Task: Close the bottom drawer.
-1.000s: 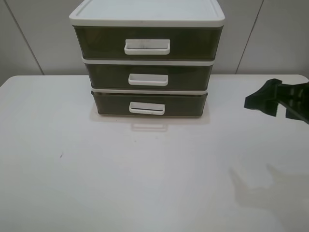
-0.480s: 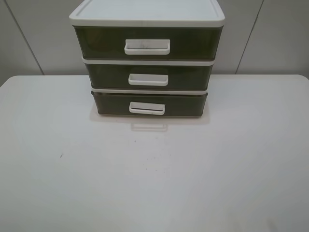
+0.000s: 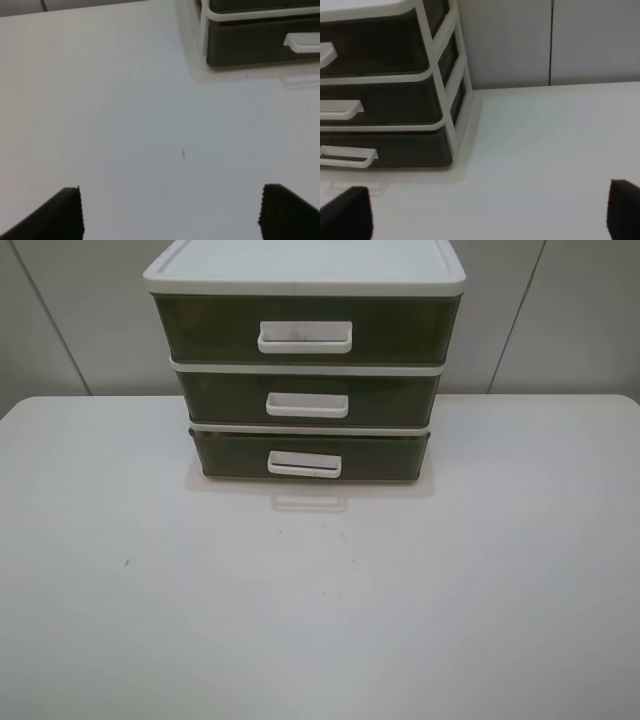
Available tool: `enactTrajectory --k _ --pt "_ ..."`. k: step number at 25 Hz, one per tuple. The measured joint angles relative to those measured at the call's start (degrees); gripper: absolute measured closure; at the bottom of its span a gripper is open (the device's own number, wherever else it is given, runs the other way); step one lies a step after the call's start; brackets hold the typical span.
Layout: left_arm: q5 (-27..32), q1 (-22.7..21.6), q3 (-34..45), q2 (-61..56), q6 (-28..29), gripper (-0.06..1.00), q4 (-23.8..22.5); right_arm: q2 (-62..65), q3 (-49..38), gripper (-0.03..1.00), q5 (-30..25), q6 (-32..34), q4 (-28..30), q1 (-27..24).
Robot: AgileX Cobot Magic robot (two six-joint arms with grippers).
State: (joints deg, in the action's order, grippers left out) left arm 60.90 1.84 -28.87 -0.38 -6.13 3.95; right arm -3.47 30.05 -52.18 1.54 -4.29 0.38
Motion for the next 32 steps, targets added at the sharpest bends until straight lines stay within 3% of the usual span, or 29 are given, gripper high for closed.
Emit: enactTrajectory --k 15,21,32 --pt "0.0 0.0 0.0 0.0 0.0 0.23 0.0 0.06 0.0 0.15 -0.14 0.02 0.0 0.0" --pt "0.0 0.0 0.0 0.0 0.0 0.23 0.0 0.11 1.5 0.15 -9.37 -0.18 1.12 0.05" --pt "0.0 0.0 0.0 0.0 0.0 0.23 0.0 3.5 -0.29 0.15 -8.7 -2.94 3.02 0.05"
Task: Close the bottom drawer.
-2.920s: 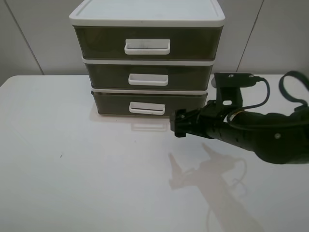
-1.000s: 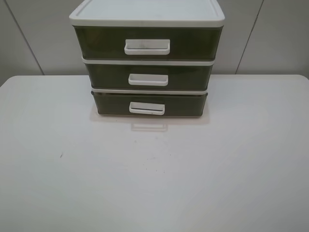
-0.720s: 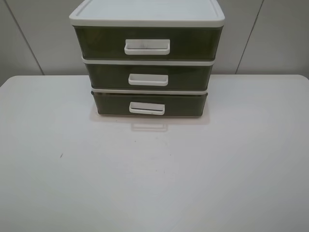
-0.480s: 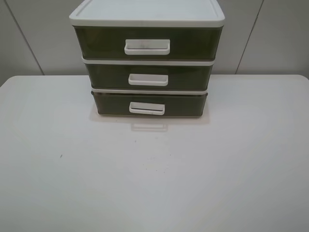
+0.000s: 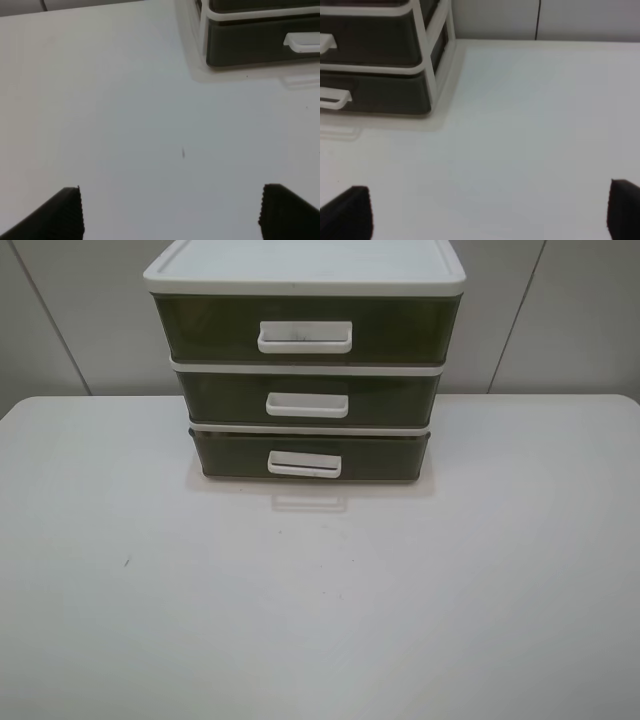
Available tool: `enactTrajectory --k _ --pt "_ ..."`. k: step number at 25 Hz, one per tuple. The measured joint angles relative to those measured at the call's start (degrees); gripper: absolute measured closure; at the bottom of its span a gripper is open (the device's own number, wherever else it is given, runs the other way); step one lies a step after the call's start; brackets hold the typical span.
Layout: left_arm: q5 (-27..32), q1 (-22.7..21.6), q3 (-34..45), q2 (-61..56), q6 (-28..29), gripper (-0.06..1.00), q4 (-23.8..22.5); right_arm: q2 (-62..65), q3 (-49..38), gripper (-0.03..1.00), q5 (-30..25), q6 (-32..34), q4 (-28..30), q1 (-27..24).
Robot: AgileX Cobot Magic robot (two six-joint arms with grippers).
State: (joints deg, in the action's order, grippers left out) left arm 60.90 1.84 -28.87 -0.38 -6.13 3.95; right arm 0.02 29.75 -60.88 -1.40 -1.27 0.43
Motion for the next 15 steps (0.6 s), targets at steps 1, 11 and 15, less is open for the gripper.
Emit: enactTrajectory --k 1,11,15 --pt "0.0 0.0 0.0 0.0 0.0 0.23 0.0 0.05 0.0 0.15 0.0 0.0 0.0 0.0" --pt "0.0 0.0 0.0 0.0 0.0 0.23 -0.13 0.05 0.0 0.15 0.02 0.06 0.08 0.0" --pt "0.0 0.0 0.0 0.0 0.0 0.23 -0.13 0.05 0.0 0.15 0.02 2.37 1.75 0.0"
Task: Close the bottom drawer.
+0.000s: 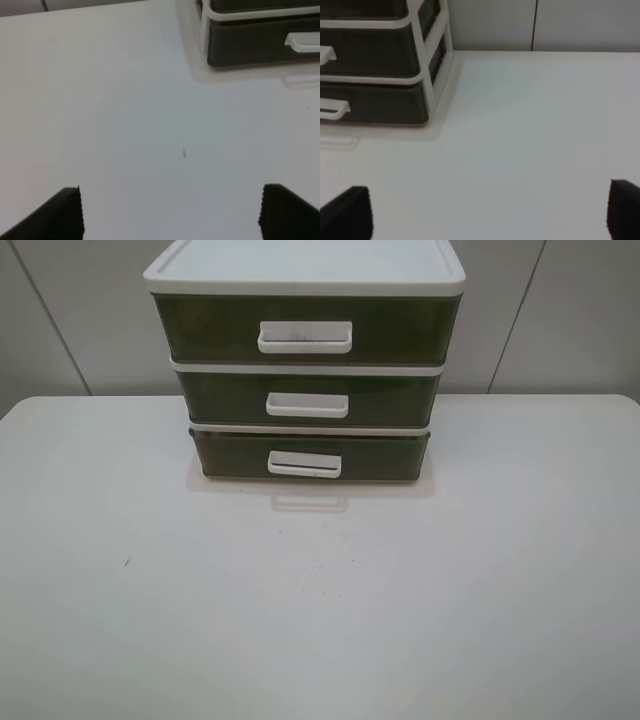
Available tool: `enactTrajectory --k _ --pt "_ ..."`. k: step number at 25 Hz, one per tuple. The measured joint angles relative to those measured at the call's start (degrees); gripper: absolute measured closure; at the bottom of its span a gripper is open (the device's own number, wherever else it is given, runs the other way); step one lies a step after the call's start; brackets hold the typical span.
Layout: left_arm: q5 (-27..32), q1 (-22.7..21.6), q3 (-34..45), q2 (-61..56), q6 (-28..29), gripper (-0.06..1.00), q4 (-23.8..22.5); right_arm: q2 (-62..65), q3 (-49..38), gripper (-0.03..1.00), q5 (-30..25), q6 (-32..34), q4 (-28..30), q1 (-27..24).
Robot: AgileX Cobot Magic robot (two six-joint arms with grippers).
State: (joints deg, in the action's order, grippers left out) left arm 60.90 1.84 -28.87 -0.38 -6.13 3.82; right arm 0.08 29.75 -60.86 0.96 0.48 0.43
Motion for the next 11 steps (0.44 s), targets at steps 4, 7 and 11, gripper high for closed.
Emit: enactTrajectory --k 4,7,11 --pt "0.0 0.0 0.0 0.0 0.0 0.23 -0.04 0.0 0.0 0.15 0.0 0.59 0.4 0.0" --pt "0.0 0.0 0.0 0.0 0.0 0.23 -0.04 0.0 0.0 0.15 0.04 0.47 0.39 0.0" --pt "0.0 0.0 0.0 0.0 0.0 0.23 -0.04 0.0 0.0 0.15 0.04 -0.5 -0.48 0.0"
